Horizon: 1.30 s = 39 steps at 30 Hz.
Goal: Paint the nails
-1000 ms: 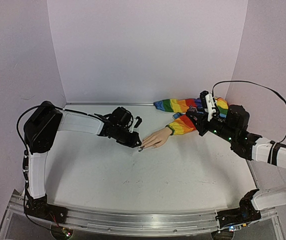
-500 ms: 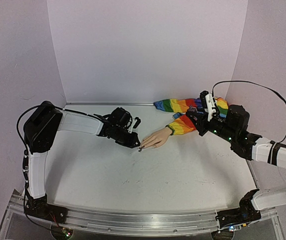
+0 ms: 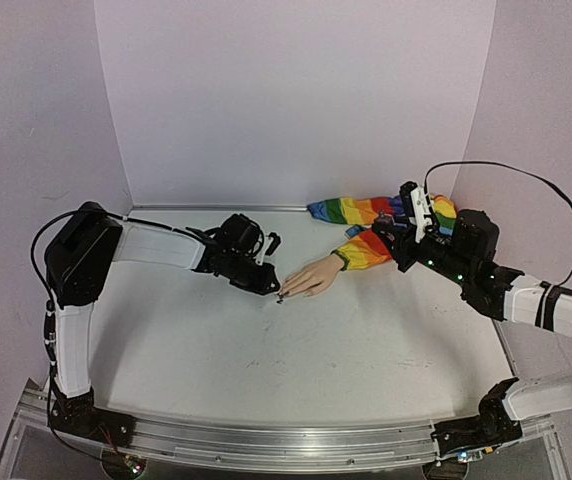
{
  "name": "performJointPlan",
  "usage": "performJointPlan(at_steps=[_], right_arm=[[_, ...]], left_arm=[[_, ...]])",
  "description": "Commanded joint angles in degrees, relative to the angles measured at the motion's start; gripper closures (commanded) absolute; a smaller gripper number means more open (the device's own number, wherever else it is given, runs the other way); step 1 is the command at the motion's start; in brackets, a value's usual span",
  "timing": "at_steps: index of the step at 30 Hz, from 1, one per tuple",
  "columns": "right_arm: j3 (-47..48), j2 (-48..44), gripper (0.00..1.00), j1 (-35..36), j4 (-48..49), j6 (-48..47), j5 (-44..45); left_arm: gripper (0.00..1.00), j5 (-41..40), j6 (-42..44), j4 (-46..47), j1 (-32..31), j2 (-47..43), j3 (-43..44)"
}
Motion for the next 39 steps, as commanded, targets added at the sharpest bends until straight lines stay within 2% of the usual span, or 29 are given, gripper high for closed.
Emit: performJointPlan(at_steps=[1, 7, 15, 39], right_arm=[[0.57, -0.55, 1.00, -0.29, 4.15, -0.02, -0.79], [0.55, -0.72, 1.00, -0.33, 4.13, -0.06, -0.84], [0.66, -0.68, 1.00, -0.33, 4.15, -0.03, -1.08], [0.57, -0.77, 1.00, -0.33, 4.17, -0.05, -1.13]], left_arm=[[1.00, -3.27, 0.50, 2.04, 0.24, -6.20, -1.81], [1.00, -1.42, 1.20, 2.28, 0.16, -7.19, -1.00], [1.00, 2.69, -0.35, 2.17, 0.16, -3.68, 3.05], [1.00, 3.71, -0.87, 1.87, 0.17, -0.42, 3.89]])
